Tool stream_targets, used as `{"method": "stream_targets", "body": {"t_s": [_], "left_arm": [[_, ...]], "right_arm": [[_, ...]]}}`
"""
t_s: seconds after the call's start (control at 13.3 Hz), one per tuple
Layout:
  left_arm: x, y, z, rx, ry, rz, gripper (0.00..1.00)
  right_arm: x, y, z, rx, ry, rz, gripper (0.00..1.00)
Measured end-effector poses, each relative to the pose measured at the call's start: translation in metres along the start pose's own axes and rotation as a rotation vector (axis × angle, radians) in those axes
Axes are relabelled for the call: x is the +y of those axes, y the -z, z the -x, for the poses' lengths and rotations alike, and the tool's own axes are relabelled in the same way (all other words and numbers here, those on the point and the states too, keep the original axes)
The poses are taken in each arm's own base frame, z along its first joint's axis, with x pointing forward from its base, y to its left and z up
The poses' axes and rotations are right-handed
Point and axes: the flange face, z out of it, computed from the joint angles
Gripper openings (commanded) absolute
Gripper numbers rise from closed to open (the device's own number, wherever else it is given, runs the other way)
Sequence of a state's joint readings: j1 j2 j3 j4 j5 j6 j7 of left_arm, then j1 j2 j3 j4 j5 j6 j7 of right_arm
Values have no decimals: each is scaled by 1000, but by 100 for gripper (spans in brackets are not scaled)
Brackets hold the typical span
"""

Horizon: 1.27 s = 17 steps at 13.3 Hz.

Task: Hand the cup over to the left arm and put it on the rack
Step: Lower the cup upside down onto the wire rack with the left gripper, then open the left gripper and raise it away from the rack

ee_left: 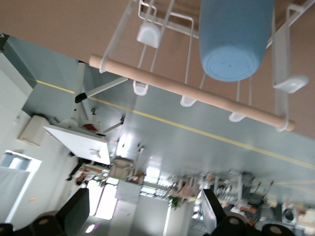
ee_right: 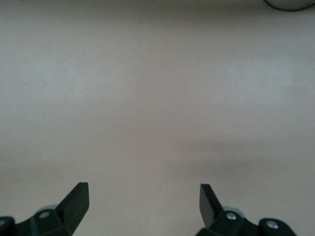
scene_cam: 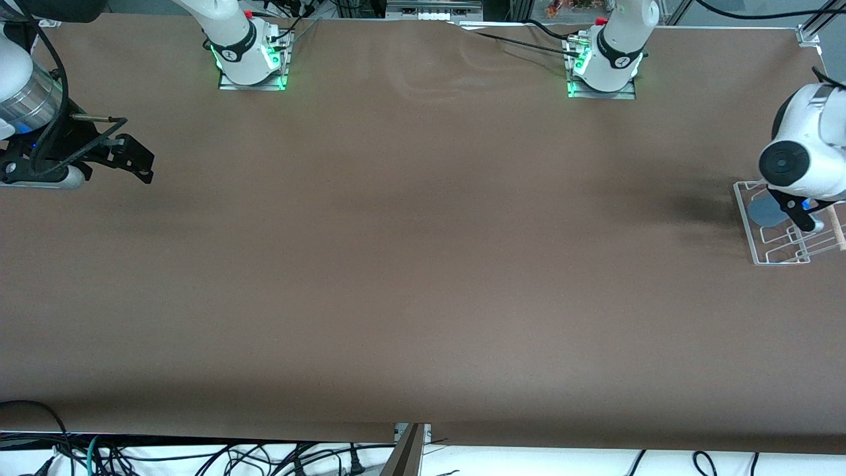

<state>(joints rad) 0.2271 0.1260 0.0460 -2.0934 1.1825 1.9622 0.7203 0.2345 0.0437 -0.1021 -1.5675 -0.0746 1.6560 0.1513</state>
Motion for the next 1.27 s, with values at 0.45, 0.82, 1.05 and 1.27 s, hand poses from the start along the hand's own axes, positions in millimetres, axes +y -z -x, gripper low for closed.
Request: {"method": "stream_targets", "body": {"t_s": [0.45,0.82,1.05,1.27], "left_arm": [[-44,81,64,376,386,389,100],[-49,205,83,530,611,611,100],[-42,244,85,582,731,787,100],[-43,268,100,632,791,837,100]], "right_arm": [[23,-2,-3,-8,-4,-45,99],[22,-2,-3,-8,4,-45,99],[22,-2,-3,-8,5,-45,99],[22,-2,-3,-8,5,-45,99]]}}
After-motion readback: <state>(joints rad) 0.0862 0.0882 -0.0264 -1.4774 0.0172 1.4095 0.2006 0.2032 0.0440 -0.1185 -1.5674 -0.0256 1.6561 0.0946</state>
